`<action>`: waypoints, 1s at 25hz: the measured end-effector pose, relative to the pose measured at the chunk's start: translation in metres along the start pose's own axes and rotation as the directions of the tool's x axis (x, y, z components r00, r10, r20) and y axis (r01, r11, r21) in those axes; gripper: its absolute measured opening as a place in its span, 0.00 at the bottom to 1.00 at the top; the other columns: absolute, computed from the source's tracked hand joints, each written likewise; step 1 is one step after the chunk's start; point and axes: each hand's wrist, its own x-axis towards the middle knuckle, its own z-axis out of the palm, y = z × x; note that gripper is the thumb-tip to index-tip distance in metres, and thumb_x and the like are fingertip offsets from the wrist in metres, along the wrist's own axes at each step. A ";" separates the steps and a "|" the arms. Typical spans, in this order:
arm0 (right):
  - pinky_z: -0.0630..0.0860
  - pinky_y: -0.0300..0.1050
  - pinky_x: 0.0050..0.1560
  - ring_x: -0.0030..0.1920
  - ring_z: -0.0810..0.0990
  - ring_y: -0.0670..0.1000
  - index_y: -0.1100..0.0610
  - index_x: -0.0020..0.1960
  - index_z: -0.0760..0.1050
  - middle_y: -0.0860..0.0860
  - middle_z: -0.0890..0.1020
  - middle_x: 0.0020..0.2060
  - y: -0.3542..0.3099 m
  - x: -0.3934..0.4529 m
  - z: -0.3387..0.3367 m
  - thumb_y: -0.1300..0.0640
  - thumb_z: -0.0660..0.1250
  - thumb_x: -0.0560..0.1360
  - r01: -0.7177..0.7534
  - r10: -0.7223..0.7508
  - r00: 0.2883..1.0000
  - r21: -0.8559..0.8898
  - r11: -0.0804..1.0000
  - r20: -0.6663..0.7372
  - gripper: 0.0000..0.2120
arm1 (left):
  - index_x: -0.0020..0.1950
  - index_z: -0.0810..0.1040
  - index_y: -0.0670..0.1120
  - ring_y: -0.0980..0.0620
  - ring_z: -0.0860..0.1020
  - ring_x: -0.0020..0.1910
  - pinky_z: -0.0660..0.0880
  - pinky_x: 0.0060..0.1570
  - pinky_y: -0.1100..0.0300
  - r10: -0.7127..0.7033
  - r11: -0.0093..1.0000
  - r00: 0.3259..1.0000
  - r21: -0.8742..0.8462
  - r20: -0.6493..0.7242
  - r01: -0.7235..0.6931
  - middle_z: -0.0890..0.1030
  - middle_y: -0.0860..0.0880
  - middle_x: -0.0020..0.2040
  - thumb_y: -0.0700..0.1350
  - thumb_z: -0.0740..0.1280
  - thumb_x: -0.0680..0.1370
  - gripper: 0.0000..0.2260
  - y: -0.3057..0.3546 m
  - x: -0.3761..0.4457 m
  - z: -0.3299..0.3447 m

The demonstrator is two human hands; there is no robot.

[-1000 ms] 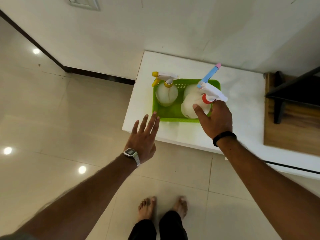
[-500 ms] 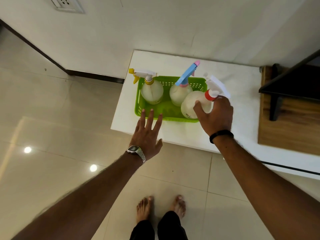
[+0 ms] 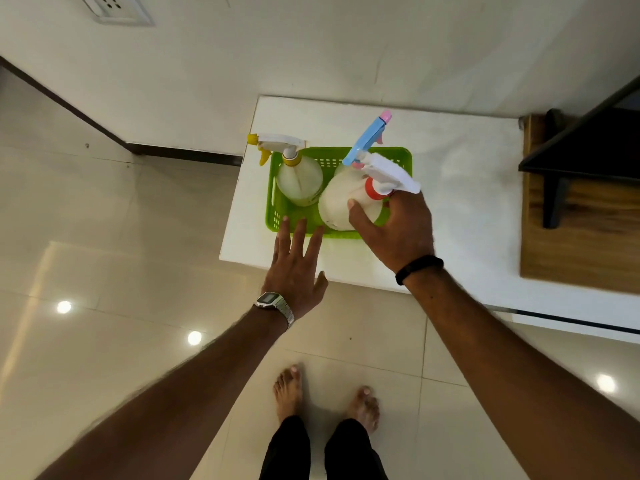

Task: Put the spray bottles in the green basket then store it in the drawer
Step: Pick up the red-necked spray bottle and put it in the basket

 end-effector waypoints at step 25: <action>0.69 0.43 0.48 0.53 0.80 0.60 0.62 0.57 0.78 0.59 0.83 0.51 0.002 -0.013 0.068 0.46 0.72 0.76 -0.166 0.204 0.970 -0.246 0.955 0.136 0.21 | 0.78 0.61 0.39 0.41 0.66 0.76 0.55 0.79 0.45 0.120 0.988 0.991 -0.087 -0.059 -0.125 0.71 0.41 0.74 0.55 0.63 0.77 0.34 -0.037 0.020 -0.012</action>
